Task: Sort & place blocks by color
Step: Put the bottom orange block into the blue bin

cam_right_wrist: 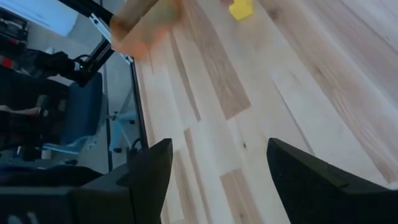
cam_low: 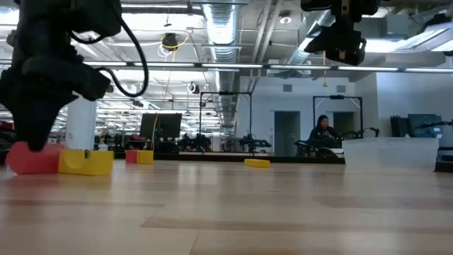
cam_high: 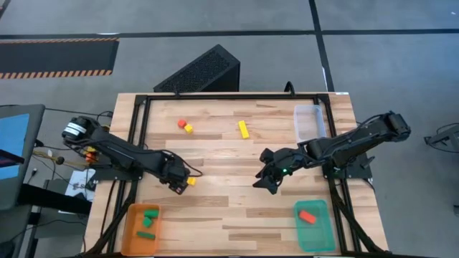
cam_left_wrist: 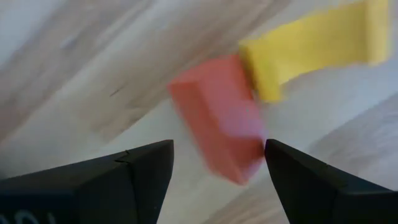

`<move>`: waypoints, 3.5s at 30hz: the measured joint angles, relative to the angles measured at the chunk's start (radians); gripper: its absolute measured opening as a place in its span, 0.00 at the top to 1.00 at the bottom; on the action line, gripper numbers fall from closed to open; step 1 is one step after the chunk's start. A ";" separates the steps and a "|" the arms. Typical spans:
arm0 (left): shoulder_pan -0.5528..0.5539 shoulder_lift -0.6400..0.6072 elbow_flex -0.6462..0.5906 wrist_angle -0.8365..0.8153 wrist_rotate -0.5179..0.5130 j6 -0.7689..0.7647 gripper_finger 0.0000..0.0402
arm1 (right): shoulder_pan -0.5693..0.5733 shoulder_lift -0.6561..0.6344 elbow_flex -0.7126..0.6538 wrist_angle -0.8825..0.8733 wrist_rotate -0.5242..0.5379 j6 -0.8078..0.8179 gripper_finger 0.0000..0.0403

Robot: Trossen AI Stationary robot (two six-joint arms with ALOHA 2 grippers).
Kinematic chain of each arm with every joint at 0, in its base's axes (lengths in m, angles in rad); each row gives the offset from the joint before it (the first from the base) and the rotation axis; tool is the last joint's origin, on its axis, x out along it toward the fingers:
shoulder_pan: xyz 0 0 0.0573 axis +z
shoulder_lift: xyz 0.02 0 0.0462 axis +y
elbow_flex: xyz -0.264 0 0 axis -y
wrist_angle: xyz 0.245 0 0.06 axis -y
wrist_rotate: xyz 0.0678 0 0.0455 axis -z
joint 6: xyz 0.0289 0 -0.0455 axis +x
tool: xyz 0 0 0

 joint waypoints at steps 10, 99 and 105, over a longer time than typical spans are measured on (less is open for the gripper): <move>-0.006 0.159 0.003 0.104 0.031 0.073 0.46 | -0.001 0.000 0.000 0.002 0.000 0.006 0.30; 0.313 0.036 0.297 0.191 -0.451 0.817 0.44 | 0.566 -0.012 -0.168 -0.321 -0.430 0.332 0.69; 0.396 0.036 0.297 0.178 -0.363 0.849 0.44 | 0.609 0.024 -0.190 -0.264 -0.377 0.308 0.39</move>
